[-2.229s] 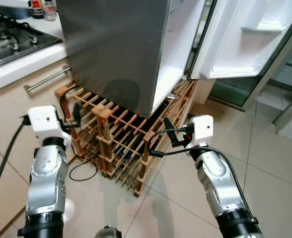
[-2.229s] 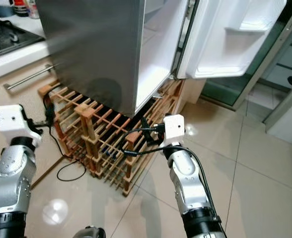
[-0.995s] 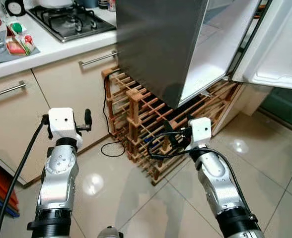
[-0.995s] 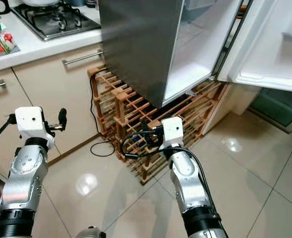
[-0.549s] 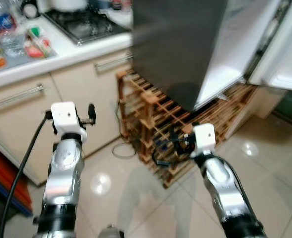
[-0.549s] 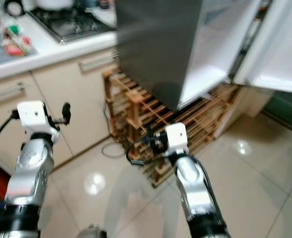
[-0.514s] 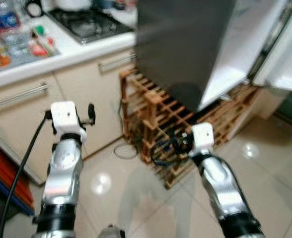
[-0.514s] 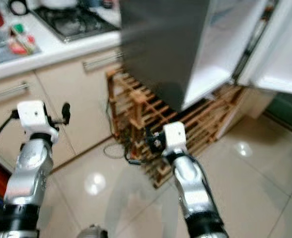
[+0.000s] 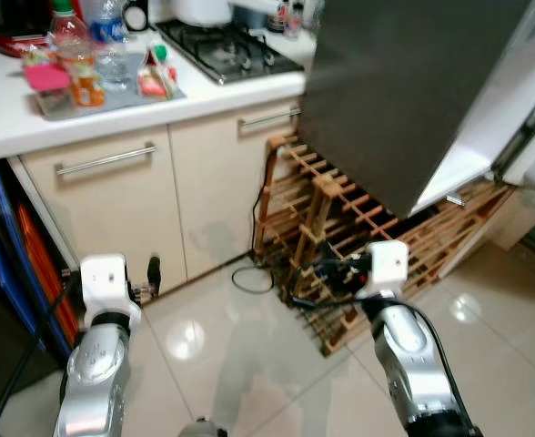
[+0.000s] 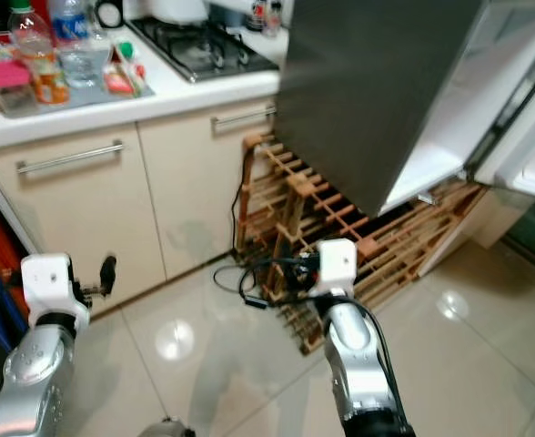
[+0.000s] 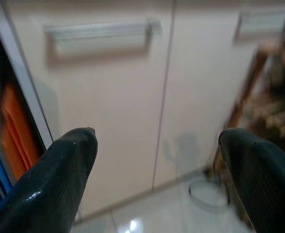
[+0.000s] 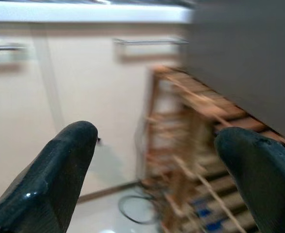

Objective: Restocking fridge

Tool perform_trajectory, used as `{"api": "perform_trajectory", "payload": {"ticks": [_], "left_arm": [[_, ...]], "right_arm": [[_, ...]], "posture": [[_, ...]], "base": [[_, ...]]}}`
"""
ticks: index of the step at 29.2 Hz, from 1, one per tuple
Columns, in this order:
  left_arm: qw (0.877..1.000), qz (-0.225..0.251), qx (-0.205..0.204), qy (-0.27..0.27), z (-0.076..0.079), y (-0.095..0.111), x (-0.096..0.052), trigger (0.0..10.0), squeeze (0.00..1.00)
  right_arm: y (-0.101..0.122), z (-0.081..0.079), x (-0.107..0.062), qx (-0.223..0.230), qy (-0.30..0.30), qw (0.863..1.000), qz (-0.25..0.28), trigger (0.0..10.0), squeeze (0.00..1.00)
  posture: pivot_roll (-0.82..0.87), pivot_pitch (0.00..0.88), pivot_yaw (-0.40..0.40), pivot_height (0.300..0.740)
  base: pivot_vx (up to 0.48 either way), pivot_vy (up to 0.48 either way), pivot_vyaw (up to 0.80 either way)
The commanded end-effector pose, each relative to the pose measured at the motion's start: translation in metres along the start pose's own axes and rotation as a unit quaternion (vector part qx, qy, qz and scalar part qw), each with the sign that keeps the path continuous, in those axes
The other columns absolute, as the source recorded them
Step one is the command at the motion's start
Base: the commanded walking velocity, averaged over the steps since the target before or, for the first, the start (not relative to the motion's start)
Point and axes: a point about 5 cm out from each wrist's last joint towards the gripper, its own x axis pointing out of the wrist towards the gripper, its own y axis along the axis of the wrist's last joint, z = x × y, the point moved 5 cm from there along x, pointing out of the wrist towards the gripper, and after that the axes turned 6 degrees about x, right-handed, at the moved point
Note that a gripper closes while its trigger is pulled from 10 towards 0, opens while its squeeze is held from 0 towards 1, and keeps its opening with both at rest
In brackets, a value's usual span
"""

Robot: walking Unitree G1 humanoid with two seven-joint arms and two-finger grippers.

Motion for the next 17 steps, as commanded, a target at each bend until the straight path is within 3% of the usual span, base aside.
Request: {"api": "perform_trajectory", "payload": {"ticks": [1,4,9,14,17], "left_arm": [[0.999,0.042,0.01,-0.005,0.01,0.027,0.007,10.0,0.0],[0.999,0.038,0.004,0.006,0.008,0.026,0.012,10.0,0.0],[0.999,0.036,0.019,0.008,0.014,0.029,0.016,10.0,0.0],[0.999,0.031,0.018,0.029,0.017,0.037,0.034,10.0,0.0],[0.999,0.032,0.017,0.036,0.015,0.04,0.038,10.0,0.0]], "right_arm": [[0.003,-0.004,0.002,-0.018,0.025,1.0,-0.002,10.0,0.0],[0.001,-0.004,0.006,-0.02,0.025,0.999,-0.005,10.0,0.0],[0.01,-0.007,0.017,-0.016,0.027,0.999,0.007,10.0,0.0],[0.015,-0.03,0.033,0.0,0.046,0.999,0.015,10.0,0.0],[0.014,-0.035,0.035,0.003,0.048,0.999,0.015,10.0,0.0]], "posture": [[-0.01,0.0,-0.072,0.74],[-0.01,0.0,-0.076,0.74],[-0.01,0.0,-0.07,0.74],[-0.01,0.0,-0.068,0.74],[-0.01,0.0,-0.069,0.74]], "base": [[0.0,0.0,0.47],[0.0,0.0,0.47],[0.0,-0.466,0.47],[0.0,-0.461,0.47],[0.0,-0.461,0.47]]}}
